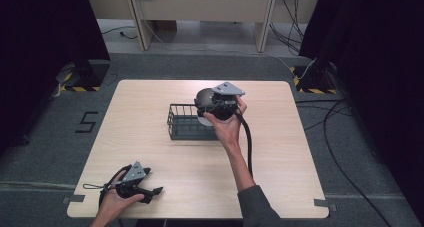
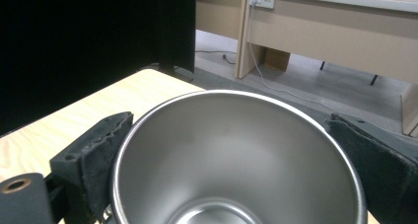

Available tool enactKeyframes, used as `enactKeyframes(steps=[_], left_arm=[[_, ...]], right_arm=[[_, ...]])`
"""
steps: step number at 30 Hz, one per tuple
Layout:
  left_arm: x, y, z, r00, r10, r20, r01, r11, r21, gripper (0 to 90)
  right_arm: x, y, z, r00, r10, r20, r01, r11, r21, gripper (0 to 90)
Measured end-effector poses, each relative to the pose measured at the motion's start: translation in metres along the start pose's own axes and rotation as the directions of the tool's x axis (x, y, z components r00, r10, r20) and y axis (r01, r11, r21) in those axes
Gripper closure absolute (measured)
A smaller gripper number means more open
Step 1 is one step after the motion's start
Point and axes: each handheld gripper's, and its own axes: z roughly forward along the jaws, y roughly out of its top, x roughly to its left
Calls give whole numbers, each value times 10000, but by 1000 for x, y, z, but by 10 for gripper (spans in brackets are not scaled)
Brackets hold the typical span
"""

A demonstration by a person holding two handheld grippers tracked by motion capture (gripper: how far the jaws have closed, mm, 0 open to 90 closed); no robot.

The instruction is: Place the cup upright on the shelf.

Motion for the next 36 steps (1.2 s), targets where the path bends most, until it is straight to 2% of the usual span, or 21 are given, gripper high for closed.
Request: enactKeyframes(steps=[7, 12, 23, 36], left_arm=[[0, 0, 0, 10000, 2, 7, -2, 10000, 1, 140], [0, 0, 0, 10000, 33, 22, -33, 10000, 19, 141], [0, 0, 0, 10000, 46, 47, -46, 10000, 26, 141], [-1, 0, -1, 10000, 52, 43, -52, 10000, 18, 141]], right_arm=[[0, -2, 11, 9993, 197, 310, -198, 9998, 43, 66], [6, 0, 18, 9985, 189, 509, -187, 9998, -38, 65], [14, -1, 32, 9972, 378, 648, -378, 9993, -13, 65], [20, -14, 46, 9953, 362, 903, -387, 9989, 262, 65]])
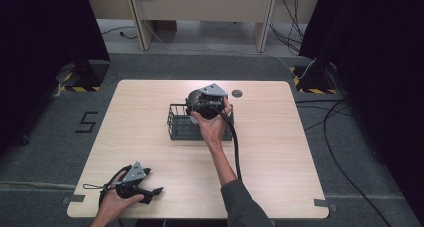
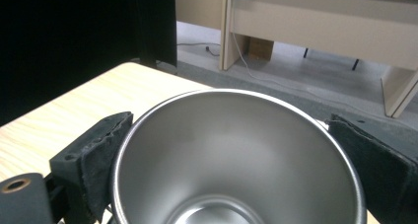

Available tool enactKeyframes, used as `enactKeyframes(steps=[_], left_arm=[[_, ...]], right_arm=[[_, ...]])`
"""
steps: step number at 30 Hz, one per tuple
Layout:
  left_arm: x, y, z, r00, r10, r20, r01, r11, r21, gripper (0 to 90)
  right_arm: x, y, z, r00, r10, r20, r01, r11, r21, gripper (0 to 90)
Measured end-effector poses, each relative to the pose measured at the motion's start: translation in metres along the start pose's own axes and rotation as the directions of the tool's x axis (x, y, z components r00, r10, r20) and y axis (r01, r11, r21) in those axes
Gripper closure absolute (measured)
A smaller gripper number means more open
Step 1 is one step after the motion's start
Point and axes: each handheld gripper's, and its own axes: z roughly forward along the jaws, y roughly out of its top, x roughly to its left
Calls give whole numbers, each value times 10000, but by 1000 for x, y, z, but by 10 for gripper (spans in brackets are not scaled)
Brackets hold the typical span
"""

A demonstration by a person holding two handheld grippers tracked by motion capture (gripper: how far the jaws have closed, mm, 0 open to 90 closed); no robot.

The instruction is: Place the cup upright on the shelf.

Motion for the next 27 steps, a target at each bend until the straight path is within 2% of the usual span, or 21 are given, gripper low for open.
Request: enactKeyframes(steps=[6, 15, 20, 25, 27], left_arm=[[0, 0, 0, 10000, 0, 5, 0, 10000, 3, 141], [0, 0, 0, 10000, 6, 14, -6, 10000, 4, 141], [0, 0, 0, 10000, 8, 15, -8, 10000, 1, 141], [0, 0, 0, 10000, 6, 16, -6, 10000, 1, 141], [0, 0, 0, 10000, 15, 8, -15, 10000, 11, 141]], right_arm=[[-1, -10, 8, 10000, 77, 4, -77, 9996, 285, 65], [0, -15, 11, 9999, 147, 56, -148, 9993, 343, 64], [-1, -19, 11, 9993, 364, 83, -366, 9987, 344, 63], [-4, -26, 13, 9981, 597, -164, -590, 9973, 439, 60], [-4, -25, 13, 9983, 553, -188, -544, 9976, 438, 60]])
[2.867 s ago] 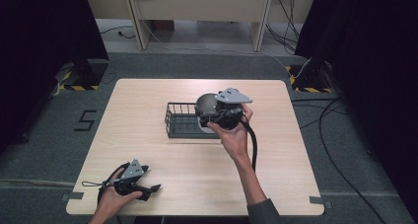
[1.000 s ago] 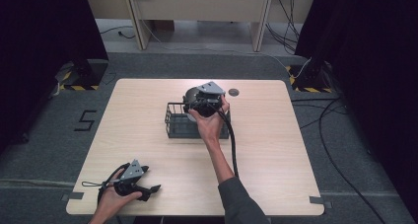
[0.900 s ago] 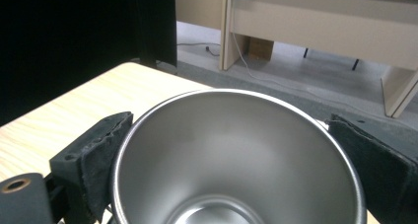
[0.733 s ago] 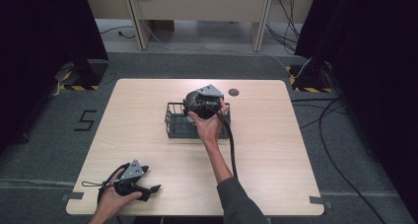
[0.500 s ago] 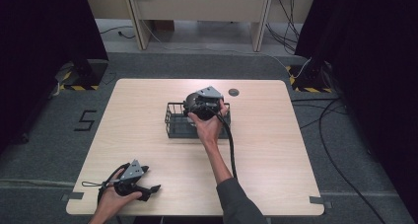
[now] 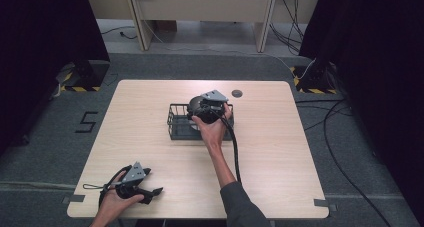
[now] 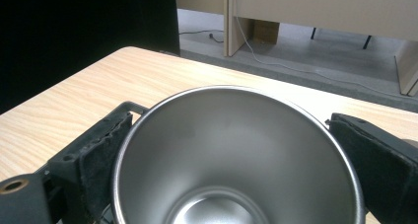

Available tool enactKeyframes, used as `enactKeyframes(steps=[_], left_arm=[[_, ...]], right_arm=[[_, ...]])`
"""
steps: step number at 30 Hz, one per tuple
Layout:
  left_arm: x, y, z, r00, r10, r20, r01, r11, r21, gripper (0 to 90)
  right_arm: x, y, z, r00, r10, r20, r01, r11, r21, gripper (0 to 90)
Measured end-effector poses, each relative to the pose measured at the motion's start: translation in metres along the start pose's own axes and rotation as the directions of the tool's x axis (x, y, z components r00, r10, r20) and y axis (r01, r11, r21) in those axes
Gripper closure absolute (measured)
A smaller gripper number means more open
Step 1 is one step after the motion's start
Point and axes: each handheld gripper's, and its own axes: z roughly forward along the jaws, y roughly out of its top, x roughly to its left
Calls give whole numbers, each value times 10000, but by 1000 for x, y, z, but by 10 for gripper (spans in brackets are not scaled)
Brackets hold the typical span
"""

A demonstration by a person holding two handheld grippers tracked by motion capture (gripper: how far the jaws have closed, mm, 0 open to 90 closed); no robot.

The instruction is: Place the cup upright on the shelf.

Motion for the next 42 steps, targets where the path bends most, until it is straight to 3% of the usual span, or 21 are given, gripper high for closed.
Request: enactKeyframes(steps=[5, 10, 13, 25, 42], left_arm=[[0, 0, 0, 10000, -5, 2, 5, 10000, 1, 141], [0, 0, 0, 10000, -6, -4, 6, 10000, -8, 141], [0, 0, 0, 10000, 3, 10, -3, 10000, -4, 141], [-1, -1, -1, 10000, -14, 33, 14, 10000, -15, 141], [-1, -1, -1, 10000, -10, 19, 10, 10000, -16, 141]], right_arm=[[0, 2, -1, 9999, -86, 56, 87, 10000, -16, 55], [5, 8, -4, 9966, -763, 317, 769, 9968, -199, 82], [5, 12, -6, 9978, -655, 33, 655, 9966, -490, 154], [-1, 18, -24, 9991, -311, -299, 282, 9955, -906, 150], [-14, 12, -56, 9976, -149, -676, 66, 9926, -1213, 152]])
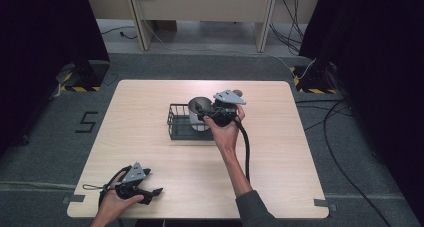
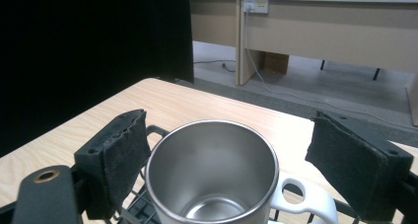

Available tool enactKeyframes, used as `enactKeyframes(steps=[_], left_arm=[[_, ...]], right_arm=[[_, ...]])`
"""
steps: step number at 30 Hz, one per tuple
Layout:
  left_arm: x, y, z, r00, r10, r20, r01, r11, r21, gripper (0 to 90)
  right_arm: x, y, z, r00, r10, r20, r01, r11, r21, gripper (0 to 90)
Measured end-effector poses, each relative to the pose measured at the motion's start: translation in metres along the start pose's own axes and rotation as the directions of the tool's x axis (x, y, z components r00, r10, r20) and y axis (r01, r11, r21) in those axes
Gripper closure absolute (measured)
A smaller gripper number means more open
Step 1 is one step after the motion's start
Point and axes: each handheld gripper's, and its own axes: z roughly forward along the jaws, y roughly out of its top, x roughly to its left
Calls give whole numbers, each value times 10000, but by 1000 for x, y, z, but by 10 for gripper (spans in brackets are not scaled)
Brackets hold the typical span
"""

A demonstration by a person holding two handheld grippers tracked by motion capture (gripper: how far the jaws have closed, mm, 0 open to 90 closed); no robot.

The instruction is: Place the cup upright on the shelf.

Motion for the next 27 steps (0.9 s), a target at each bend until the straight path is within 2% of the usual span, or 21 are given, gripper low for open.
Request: enactKeyframes(steps=[5, 9, 27], left_arm=[[0, 0, 0, 10000, -16, -8, 16, 10000, 10, 141], [0, 0, 0, 10000, -8, -13, 8, 10000, 7, 141], [0, 0, 0, 10000, -27, -27, 27, 10000, -30, 141]], right_arm=[[0, 0, -10, 9998, -96, -154, 96, 10000, -1, 152], [-2, -2, -15, 9997, 0, -255, 0, 10000, -13, 152], [-14, -13, -43, 9995, 14, -312, -12, 10000, 66, 154]])
